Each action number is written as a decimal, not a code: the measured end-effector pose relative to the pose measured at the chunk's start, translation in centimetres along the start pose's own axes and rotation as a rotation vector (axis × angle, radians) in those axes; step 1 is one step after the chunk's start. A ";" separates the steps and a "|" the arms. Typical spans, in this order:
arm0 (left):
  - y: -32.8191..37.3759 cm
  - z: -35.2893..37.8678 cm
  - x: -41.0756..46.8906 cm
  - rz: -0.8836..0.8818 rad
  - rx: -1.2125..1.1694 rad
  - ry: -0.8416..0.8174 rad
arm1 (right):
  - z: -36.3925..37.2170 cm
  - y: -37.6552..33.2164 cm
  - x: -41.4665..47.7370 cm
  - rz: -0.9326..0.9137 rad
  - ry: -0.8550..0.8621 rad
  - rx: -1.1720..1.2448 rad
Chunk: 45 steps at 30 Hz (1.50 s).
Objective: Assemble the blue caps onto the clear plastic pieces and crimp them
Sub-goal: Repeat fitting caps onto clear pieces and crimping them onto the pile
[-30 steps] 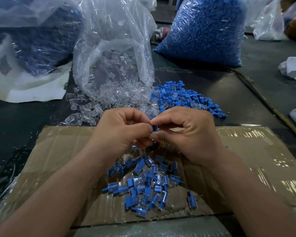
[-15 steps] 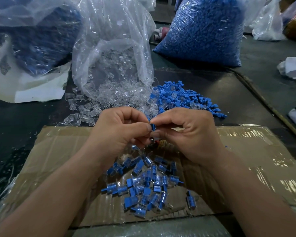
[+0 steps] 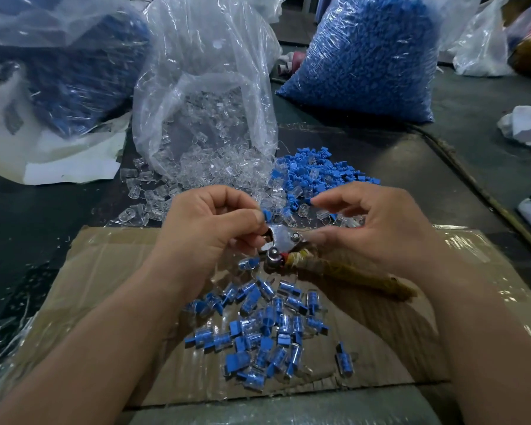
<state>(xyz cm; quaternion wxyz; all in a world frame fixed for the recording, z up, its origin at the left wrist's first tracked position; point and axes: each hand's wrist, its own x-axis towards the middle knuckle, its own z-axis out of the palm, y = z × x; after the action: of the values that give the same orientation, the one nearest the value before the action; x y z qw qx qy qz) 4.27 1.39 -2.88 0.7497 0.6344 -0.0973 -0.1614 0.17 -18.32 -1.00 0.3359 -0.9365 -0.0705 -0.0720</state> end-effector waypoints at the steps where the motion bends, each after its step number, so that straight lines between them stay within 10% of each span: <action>1: 0.0 0.0 0.0 -0.001 -0.004 0.010 | -0.7 0.5 -0.1 0.075 -0.062 -0.031; 8: 0.1 0.0 0.0 0.006 0.000 0.037 | -1.1 1.9 -0.2 0.241 -0.493 -0.409; 28: -0.3 -0.5 0.3 0.110 0.046 0.089 | 0.5 0.9 0.2 0.160 0.104 -0.452; 45: -0.6 -0.8 0.4 0.197 0.070 0.129 | 1.6 -0.2 0.0 0.100 -0.108 -0.335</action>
<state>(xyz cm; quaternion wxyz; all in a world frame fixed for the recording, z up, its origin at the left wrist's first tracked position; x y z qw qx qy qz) 4.87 1.85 -3.62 0.7439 0.6567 -0.1163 -0.0424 0.32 -17.20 -2.09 0.1741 -0.9842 -0.0287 -0.0157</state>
